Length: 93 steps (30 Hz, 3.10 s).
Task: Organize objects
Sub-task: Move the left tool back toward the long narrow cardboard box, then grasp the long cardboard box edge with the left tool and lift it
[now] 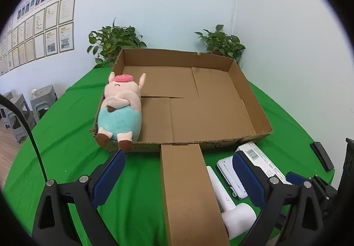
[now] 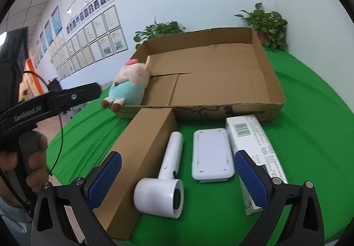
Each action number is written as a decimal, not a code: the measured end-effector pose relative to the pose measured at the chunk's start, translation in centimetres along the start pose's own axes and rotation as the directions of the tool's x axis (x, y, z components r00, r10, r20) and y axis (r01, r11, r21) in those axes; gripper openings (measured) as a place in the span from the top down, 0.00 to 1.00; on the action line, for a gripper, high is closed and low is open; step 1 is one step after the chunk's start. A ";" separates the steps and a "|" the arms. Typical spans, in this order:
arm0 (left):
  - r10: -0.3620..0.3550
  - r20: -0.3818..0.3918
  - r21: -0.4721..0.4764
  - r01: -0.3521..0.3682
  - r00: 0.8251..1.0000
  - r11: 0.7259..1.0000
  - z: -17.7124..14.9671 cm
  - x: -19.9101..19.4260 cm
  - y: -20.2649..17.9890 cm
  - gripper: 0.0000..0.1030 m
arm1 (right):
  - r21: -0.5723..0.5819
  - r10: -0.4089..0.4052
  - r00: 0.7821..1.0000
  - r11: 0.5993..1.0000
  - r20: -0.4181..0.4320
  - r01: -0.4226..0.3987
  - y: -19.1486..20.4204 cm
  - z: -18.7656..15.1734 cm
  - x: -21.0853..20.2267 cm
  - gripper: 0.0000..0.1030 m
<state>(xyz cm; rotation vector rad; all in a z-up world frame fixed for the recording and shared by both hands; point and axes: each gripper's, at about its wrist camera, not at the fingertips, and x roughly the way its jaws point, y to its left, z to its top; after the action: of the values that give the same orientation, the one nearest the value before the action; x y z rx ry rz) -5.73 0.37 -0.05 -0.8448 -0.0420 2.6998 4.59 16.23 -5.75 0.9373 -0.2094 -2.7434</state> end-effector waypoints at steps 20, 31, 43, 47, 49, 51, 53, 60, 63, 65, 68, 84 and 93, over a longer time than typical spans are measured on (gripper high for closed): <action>-0.419 -0.350 -0.223 0.360 0.838 0.906 -5.3 7.0 3.5 0.28 | 0.051 0.309 0.879 0.949 -0.363 -0.312 8.4 -4.4 6.5 0.00; -0.456 -0.335 -0.251 0.388 0.825 0.887 -6.6 5.5 4.7 0.32 | 0.004 0.252 0.892 0.963 -0.375 -0.270 9.9 -3.2 9.1 0.00; -0.455 -0.308 -0.264 0.384 0.835 0.885 -7.5 1.3 5.8 0.32 | 0.005 0.331 0.862 0.934 -0.385 -0.357 11.5 -3.0 10.1 0.00; -0.492 -0.330 -0.302 0.404 0.806 0.864 -8.3 1.9 5.2 0.32 | 0.021 0.311 0.874 0.945 -0.374 -0.327 10.5 -3.0 9.6 0.00; -0.518 -0.330 -0.324 0.421 0.789 0.847 -8.6 2.1 4.9 0.32 | 0.027 0.301 0.877 0.949 -0.374 -0.315 9.9 -2.8 9.5 0.00; -0.533 -0.330 -0.327 0.436 0.779 0.839 -8.6 2.3 4.4 0.32 | 0.030 0.284 0.881 0.955 -0.379 -0.295 9.4 -2.4 9.6 0.00; -0.539 -0.332 -0.324 0.443 0.774 0.836 -8.7 2.4 4.2 0.32 | 0.020 0.262 0.882 0.961 -0.392 -0.276 9.4 -2.1 9.8 0.00; -0.520 -0.368 -0.342 0.407 0.771 0.847 -9.8 3.5 4.4 0.32 | -0.076 0.143 0.908 0.979 -0.393 -0.187 11.2 -3.3 10.2 0.00; -0.521 -0.365 -0.343 0.409 0.771 0.846 -9.9 3.4 4.5 0.32 | -0.109 0.109 0.918 0.981 -0.381 -0.162 11.4 -3.7 10.0 0.01; -0.523 -0.363 -0.342 0.412 0.771 0.844 -10.0 3.3 4.6 0.32 | -0.117 0.103 0.920 0.981 -0.378 -0.158 11.4 -3.9 9.8 0.01; -0.532 -0.354 -0.350 0.418 0.769 0.838 -10.0 3.1 4.8 0.32 | -0.102 0.116 0.920 0.981 -0.375 -0.165 11.2 -4.0 9.4 0.03; -0.440 -0.246 -0.261 0.378 0.864 0.888 -6.2 -2.8 6.0 0.38 | 0.272 0.622 0.708 0.783 -0.334 -0.559 10.5 -4.3 12.2 0.03; -0.525 -0.280 -0.276 0.456 0.804 0.846 -5.9 0.4 3.3 0.43 | 0.253 0.467 0.853 0.876 -0.235 -0.410 4.3 -2.6 7.2 0.01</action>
<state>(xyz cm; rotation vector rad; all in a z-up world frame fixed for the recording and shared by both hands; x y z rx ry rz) -3.73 -3.04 -5.54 -1.1701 -0.3999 2.0498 1.46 10.05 -11.12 1.1603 -0.5716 -2.1626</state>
